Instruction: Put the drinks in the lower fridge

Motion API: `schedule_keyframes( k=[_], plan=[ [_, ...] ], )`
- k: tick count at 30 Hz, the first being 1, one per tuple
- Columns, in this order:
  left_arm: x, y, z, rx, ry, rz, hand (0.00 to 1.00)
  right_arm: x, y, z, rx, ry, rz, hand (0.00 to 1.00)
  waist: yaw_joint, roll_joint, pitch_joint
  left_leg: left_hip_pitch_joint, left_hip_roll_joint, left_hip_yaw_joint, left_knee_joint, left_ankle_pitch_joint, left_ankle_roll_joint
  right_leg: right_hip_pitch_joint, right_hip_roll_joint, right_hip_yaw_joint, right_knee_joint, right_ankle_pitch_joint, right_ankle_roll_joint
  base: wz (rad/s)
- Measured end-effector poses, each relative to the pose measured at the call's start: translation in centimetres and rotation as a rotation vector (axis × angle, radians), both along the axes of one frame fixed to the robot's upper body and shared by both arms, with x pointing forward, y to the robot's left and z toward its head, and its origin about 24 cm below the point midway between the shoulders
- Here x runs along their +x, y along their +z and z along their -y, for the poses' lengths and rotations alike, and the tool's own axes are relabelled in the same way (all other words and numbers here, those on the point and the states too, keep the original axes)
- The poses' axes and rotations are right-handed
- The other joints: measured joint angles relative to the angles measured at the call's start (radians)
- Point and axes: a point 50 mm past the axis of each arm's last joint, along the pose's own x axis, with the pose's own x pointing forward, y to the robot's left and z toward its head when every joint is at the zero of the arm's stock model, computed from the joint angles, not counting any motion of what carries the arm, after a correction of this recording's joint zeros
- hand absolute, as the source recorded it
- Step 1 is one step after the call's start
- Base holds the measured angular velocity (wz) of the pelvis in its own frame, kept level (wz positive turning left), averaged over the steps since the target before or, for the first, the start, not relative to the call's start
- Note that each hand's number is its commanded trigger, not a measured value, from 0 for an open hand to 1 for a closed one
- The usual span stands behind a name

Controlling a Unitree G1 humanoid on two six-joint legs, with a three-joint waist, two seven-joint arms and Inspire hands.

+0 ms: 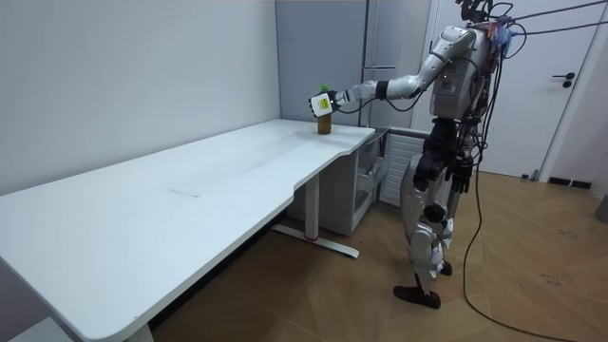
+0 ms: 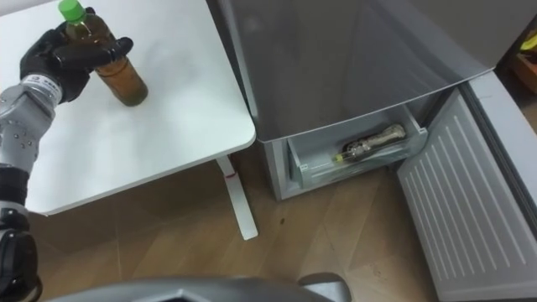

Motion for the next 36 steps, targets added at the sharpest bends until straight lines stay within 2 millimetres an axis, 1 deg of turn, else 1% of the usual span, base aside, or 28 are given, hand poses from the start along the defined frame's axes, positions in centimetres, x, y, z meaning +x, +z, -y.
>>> schedule_keyframes(
  k=[2, 4, 7, 12, 15, 25, 29, 32, 34, 35, 36],
  plan=[
    [0.0, 0.0, 0.0, 0.006, 0.001, -0.003, 1.0, 0.0, 0.0, 0.0, 0.001, 0.001, 0.001, 0.0, -0.001, 0.001, 0.0006, 0.001, -0.001, 0.0, -0.003, 0.0, 0.0, 0.001, 0.0, 0.0, 0.0, 0.0, 0.0, 0.0],
    [0.0, -0.2, 0.1, 0.005, -0.003, -0.016, 1.0, 0.0, 0.0, -0.1, 0.002, 0.0, 0.0, 0.0, -0.001, 0.0, 0.0047, 0.001, -0.001, 0.0, -0.004, 0.0, 0.0, 0.001, 0.0, 0.0, -0.001, 0.0, 0.0, 0.0],
    [0.0, -0.4, 0.3, 0.005, -0.015, -0.032, 1.0, 0.1, 0.0, -0.1, 0.002, 0.001, 0.002, 0.0, -0.003, 0.002, 0.0075, 0.0, -0.001, 0.0, -0.005, 0.0, 0.0, 0.0, 0.0, 0.0, -0.002, 0.0, 0.0, 0.0],
    [-0.1, -0.5, 0.4, 0.011, -0.01, -0.041, 1.0, 0.4, -0.1, -0.1, -0.002, 0.005, 0.01, 0.0, -0.009, 0.002, 0.0077, 0.001, -0.002, 0.0, -0.006, 0.0, 0.0, -0.002, 0.0, 0.0, -0.002, 0.0, 0.0, 0.0],
    [0.0, -0.5, 0.5, 0.016, -0.011, -0.047, 1.0, 0.6, -0.1, -0.1, -0.009, 0.008, 0.016, 0.0, -0.018, 0.001, 0.0081, 0.001, -0.002, 0.0, -0.006, 0.001, -0.001, 0.0, 0.0, 0.0, -0.003, 0.0, 0.0, 0.0],
    [0.1, -0.6, 1.0, 0.025, -0.035, -0.049, 1.0, 0.6, -0.1, -0.1, -0.008, 0.023, 0.018, 0.0, -0.022, 0.004, 0.0062, 0.0, -0.002, 0.0, -0.004, 0.001, -0.001, -0.002, 0.0, 0.0, -0.001, 0.0, 0.0, 0.0],
    [0.1, -0.6, 1.2, 0.021, -0.04, -0.048, 1.0, 1.0, -0.1, -0.1, -0.008, 0.026, 0.03, 0.0, -0.023, 0.004, 0.006, -0.002, -0.002, -0.002, -0.004, 0.001, -0.001, -0.001, -0.001, 0.0, -0.001, 0.0, 0.0, 0.0],
    [0.4, 0.4, 1.6, 0.031, -0.059, -0.005, 1.0, 1.5, -0.1, -0.1, -0.001, 0.032, 0.052, 0.0, -0.017, 0.002, 0.0061, -0.009, -0.002, -0.013, -0.002, 0.002, -0.001, -0.005, -0.001, -0.005, -0.001, 0.0, 0.0, 0.05],
    [0.7, 2.1, 2.2, 0.048, -0.085, 0.07, 1.0, 1.8, -0.1, -0.1, 0.011, 0.034, 0.067, 0.0, -0.012, -0.004, 0.0057, -0.012, -0.002, -0.02, -0.002, 0.002, -0.002, -0.004, -0.001, -0.011, -0.002, 0.0, 0.0, 0.08],
    [0.7, 2.6, 2.4, 0.053, -0.094, 0.095, 1.0, 1.8, -0.1, -0.2, 0.014, 0.037, 0.068, 0.0, -0.012, -0.005, 0.0058, -0.012, -0.002, -0.022, -0.002, 0.003, -0.002, -0.003, -0.001, -0.013, -0.002, 0.0, 0.0, 0.1],
    [0.7, 3.6, 2.8, 0.066, -0.111, 0.143, 1.0, 2.0, -0.2, -0.2, 0.018, 0.047, 0.068, 0.0, -0.009, -0.008, 0.0061, -0.013, -0.002, -0.027, -0.003, 0.003, -0.002, -0.001, -0.001, -0.018, -0.003, 0.0, 0.0, 0.09]
  ],
)
